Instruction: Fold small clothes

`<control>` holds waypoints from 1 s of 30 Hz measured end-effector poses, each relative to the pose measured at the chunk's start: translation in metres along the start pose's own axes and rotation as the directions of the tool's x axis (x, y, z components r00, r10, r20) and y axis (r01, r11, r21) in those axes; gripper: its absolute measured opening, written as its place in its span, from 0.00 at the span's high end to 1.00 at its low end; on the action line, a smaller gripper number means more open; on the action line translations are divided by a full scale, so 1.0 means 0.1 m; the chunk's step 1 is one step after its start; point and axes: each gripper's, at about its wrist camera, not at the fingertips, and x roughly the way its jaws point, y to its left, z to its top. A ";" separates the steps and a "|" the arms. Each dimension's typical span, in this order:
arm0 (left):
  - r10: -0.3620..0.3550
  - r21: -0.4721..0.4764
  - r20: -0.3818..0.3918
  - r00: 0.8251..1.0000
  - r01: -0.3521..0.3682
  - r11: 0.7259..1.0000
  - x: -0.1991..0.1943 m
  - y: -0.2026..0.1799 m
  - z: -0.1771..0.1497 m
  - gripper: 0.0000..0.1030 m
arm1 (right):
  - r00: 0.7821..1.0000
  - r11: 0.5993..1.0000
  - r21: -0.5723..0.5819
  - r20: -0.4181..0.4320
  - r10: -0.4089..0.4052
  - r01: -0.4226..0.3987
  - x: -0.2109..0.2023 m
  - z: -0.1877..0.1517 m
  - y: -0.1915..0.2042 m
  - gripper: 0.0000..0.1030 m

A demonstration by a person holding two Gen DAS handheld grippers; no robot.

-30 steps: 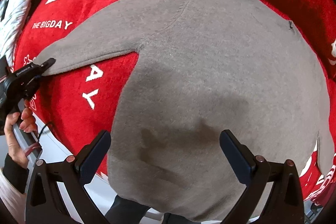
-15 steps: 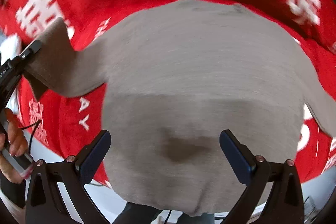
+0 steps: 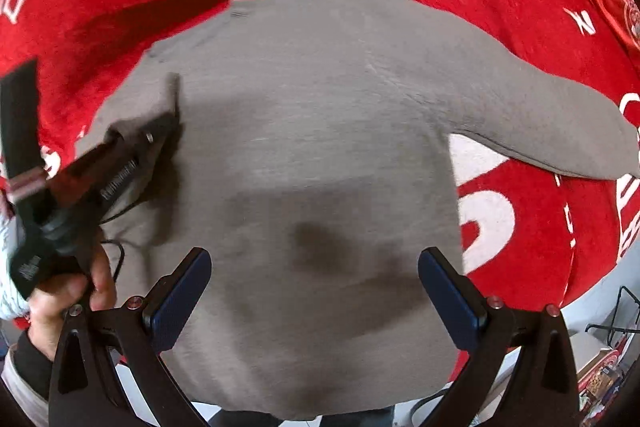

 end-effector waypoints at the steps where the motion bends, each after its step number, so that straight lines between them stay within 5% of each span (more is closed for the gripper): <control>1: 0.013 0.008 -0.022 1.000 -0.013 1.000 0.07 -0.02 -0.03 0.94 | 1.000 1.000 -0.005 -0.005 -0.001 0.001 0.02 0.03 -0.05 0.00; 4: 0.025 0.026 -0.016 1.000 -0.024 0.999 0.08 -0.07 -0.13 0.69 | 1.000 0.999 -0.035 0.000 -0.010 0.010 0.05 0.10 -0.02 0.00; 5: 0.035 0.020 -0.002 0.999 -0.035 0.999 -0.01 -0.08 -0.15 0.26 | 1.000 0.999 -0.050 0.009 -0.011 0.012 0.05 0.13 -0.01 0.00; 6: 0.063 0.013 0.004 0.998 -0.063 0.998 -0.09 -0.07 -0.15 0.00 | 1.000 0.998 -0.065 0.018 -0.015 0.016 0.04 0.16 0.04 0.00; 10: 0.122 -0.004 0.078 0.989 -0.122 0.992 -0.58 0.10 -0.25 0.00 | 0.994 0.974 -0.218 0.102 -0.045 0.066 -0.03 0.29 0.43 0.00; 14: 0.236 -0.097 0.108 0.966 -0.226 0.969 -1.03 0.61 -0.41 0.00 | 0.985 0.893 -0.435 0.169 -0.044 0.114 0.02 0.32 1.02 0.00; 18: 0.283 -0.241 -0.030 0.959 -0.281 0.929 -1.00 1.34 -0.61 0.00 | 0.960 0.712 -0.657 0.267 -0.089 0.248 0.29 0.21 1.69 0.00; 21: 0.313 -0.312 -0.095 0.945 -0.327 0.892 -0.89 1.69 -0.75 0.00 | 0.910 0.537 -0.744 0.394 -0.127 0.397 0.50 0.08 2.02 0.03; 22: 0.319 -0.326 -0.110 0.941 -0.338 0.883 -0.86 1.75 -0.78 0.00 | 0.884 0.474 -0.754 0.444 -0.143 0.455 0.59 0.05 2.12 0.07; 23: 0.324 -0.336 -0.128 0.938 -0.348 0.875 -0.80 1.82 -0.83 0.00 | 0.861 0.412 -0.760 0.481 -0.164 0.503 0.70 0.04 2.20 0.35; 24: 0.333 -0.331 -0.139 0.932 -0.361 0.872 -0.73 1.80 -0.82 0.00 | 0.851 0.374 -0.766 0.494 -0.176 0.522 0.77 0.04 2.24 0.98; 25: 0.347 -0.321 -0.155 0.925 -0.380 0.868 -0.66 1.79 -0.83 0.00 | 0.862 0.370 -0.779 0.475 -0.176 0.505 0.82 0.06 2.25 0.93; 27: 0.351 -0.303 -0.177 0.919 -0.390 0.869 -0.53 1.77 -0.85 0.00 | 0.885 0.487 -0.747 0.446 -0.138 0.452 0.70 0.19 2.16 0.95; 29: 0.344 -0.316 -0.168 0.924 -0.382 0.869 -0.51 1.73 -0.82 0.00 | 0.919 0.681 -0.657 0.389 -0.060 0.323 0.46 0.38 1.91 0.95; 30: 0.340 -0.318 -0.169 0.925 -0.378 0.870 -0.51 1.73 -0.83 0.00 | 0.941 0.808 -0.556 0.337 0.004 0.196 0.34 0.52 1.65 0.95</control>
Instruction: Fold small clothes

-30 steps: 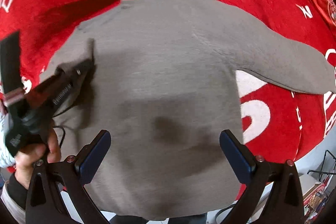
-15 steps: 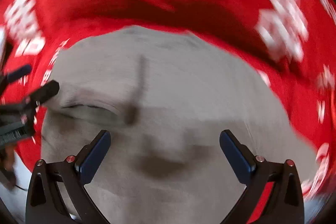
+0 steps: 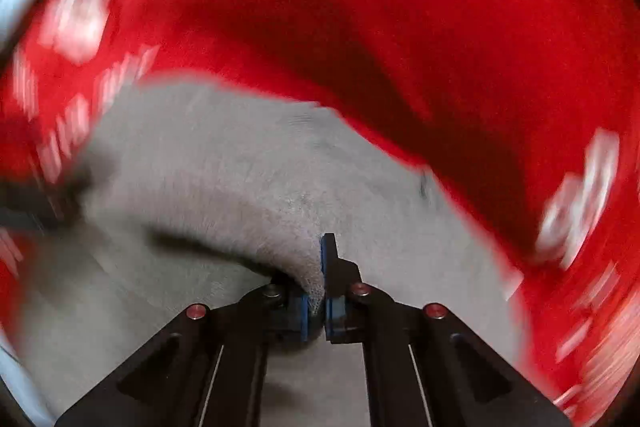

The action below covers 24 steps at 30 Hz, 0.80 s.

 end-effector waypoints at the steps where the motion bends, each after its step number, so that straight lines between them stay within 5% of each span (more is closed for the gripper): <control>1: -0.001 0.004 0.001 1.000 0.001 1.000 0.00 -0.01 -0.01 0.00 | 0.998 0.982 0.176 -0.006 0.066 -0.064 -0.02 -0.06 -0.30 0.94; 3: -0.002 0.015 0.003 1.000 0.002 1.000 -0.01 -0.04 0.00 0.00 | 0.982 0.852 0.497 0.008 0.188 -0.167 0.05 -0.32 -0.85 0.91; 6: 0.008 0.034 0.003 1.000 -0.008 0.999 0.00 -0.03 0.04 0.00 | 0.944 0.559 0.796 0.048 0.326 -0.234 0.26 -0.83 -1.38 0.78; 10: -0.002 0.040 -0.014 1.000 0.003 0.999 0.06 0.03 0.11 0.00 | 0.926 0.386 0.886 0.111 0.360 -0.256 0.31 -1.19 -1.63 0.76; 14: -0.026 0.018 -0.039 0.999 0.027 0.999 0.07 0.09 0.19 0.00 | 0.905 0.297 0.909 0.165 0.392 -0.294 0.33 -1.30 -1.72 0.65; 17: -0.051 -0.009 -0.042 0.998 0.050 0.999 0.09 0.14 0.33 0.02 | 0.901 0.280 0.912 0.174 0.398 -0.300 0.39 -1.23 -1.77 0.65; 19: -0.083 -0.039 -0.061 0.995 0.081 0.996 0.12 0.17 0.41 0.22 | 0.916 0.314 0.913 0.131 0.380 -0.261 0.41 -1.21 -1.73 0.88; 21: -0.132 -0.067 -0.088 0.987 0.126 0.990 0.17 0.19 0.45 0.54 | 0.926 0.335 0.913 0.103 0.363 -0.233 0.38 -1.17 -1.63 0.93; 24: -0.170 -0.086 -0.073 0.983 0.163 0.983 0.16 0.21 0.46 0.63 | 0.931 0.365 0.907 0.073 0.358 -0.211 0.32 -1.22 -1.55 0.93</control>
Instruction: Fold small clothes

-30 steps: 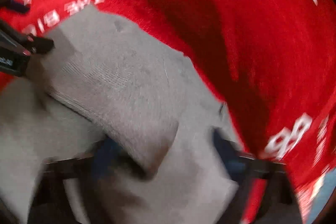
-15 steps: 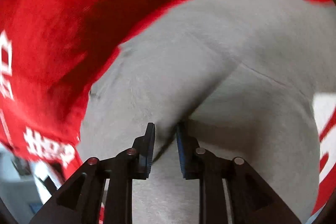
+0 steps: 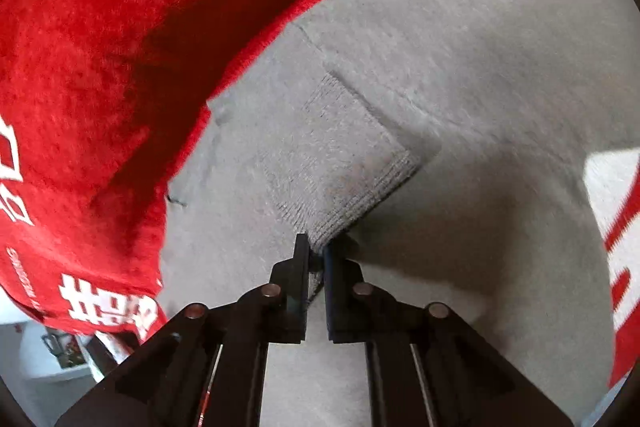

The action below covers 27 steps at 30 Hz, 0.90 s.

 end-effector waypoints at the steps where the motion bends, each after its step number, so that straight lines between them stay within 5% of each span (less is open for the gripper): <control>1: 0.019 0.013 0.007 1.000 -0.019 1.000 0.00 -0.02 -0.01 0.63 | 1.000 1.000 -0.009 -0.005 -0.017 0.017 0.01 -0.03 -0.03 0.93; 10: 0.088 0.043 0.057 0.995 -0.090 0.995 0.03 -0.05 -0.02 0.63 | 0.974 0.973 -0.099 0.111 -0.196 0.207 -0.18 0.18 -0.10 0.93; 17: 0.112 0.041 0.090 0.990 -0.116 0.992 -0.22 -0.12 -0.12 0.62 | 0.966 0.965 -0.094 0.111 -0.234 0.245 -0.48 0.30 -0.28 0.88; 19: 0.108 0.048 0.089 0.990 -0.112 0.993 -0.28 -0.15 -0.20 0.51 | 0.975 0.972 -0.100 0.083 -0.207 0.214 -0.50 0.26 -0.30 0.82; 20: 0.096 0.053 0.086 0.992 -0.100 0.994 -0.31 -0.17 -0.24 0.44 | 0.981 0.977 -0.101 0.063 -0.182 0.188 -0.50 0.23 -0.30 0.72; 23: 0.060 0.064 0.070 0.996 -0.064 0.996 -0.34 -0.19 -0.29 0.44 | 0.994 0.986 -0.126 0.008 -0.111 0.111 -0.48 0.11 -0.24 0.41; 27: 0.020 0.052 0.012 1.000 -0.020 0.998 -0.35 -0.29 -0.40 0.44 | 0.994 0.985 -0.135 -0.013 -0.107 0.104 -0.46 0.05 -0.24 0.41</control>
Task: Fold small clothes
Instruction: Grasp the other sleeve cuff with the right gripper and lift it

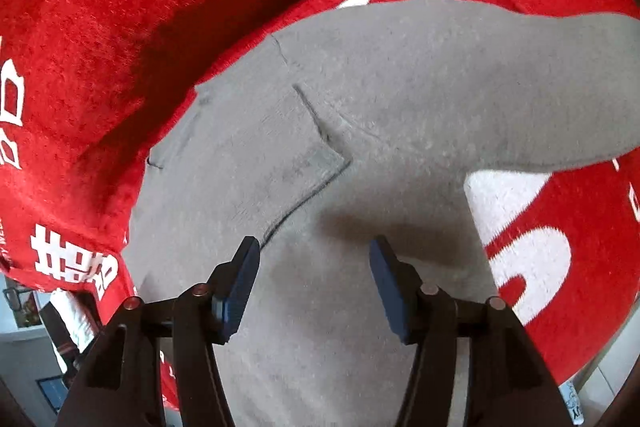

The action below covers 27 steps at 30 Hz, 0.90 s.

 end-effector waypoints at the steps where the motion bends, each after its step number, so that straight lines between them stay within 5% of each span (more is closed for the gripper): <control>1: 0.008 0.005 -0.004 1.000 -0.008 1.000 -0.02 -0.06 -0.02 0.44 | 1.000 1.000 0.016 -0.007 0.002 -0.002 0.00 0.00 -0.04 0.41; 5: 0.024 0.048 -0.001 1.000 -0.024 0.999 -0.02 -0.34 -0.13 0.39 | 1.000 1.000 0.023 -0.017 -0.005 0.006 -0.04 0.00 -0.12 0.40; 6: 0.020 0.053 -0.004 1.000 -0.020 0.998 -0.02 -0.42 -0.16 0.18 | 1.000 1.000 0.021 -0.018 -0.007 0.007 -0.07 -0.02 -0.16 0.39; 8: 0.024 0.063 0.007 1.000 -0.024 0.998 -0.03 -0.56 -0.19 0.05 | 1.000 1.000 0.030 -0.021 -0.008 0.008 -0.14 -0.05 -0.25 0.39; 21: 0.002 0.196 -0.035 0.999 0.005 0.981 0.10 -1.79 -0.33 0.05 | 1.000 0.984 0.177 -0.007 0.011 -0.009 -0.46 -0.10 -1.19 0.39; 27: -0.038 0.215 -0.006 0.999 0.038 0.976 0.17 -2.46 -0.14 0.05 | 0.999 0.971 0.238 0.019 0.027 -0.031 -0.60 -0.04 -1.57 0.39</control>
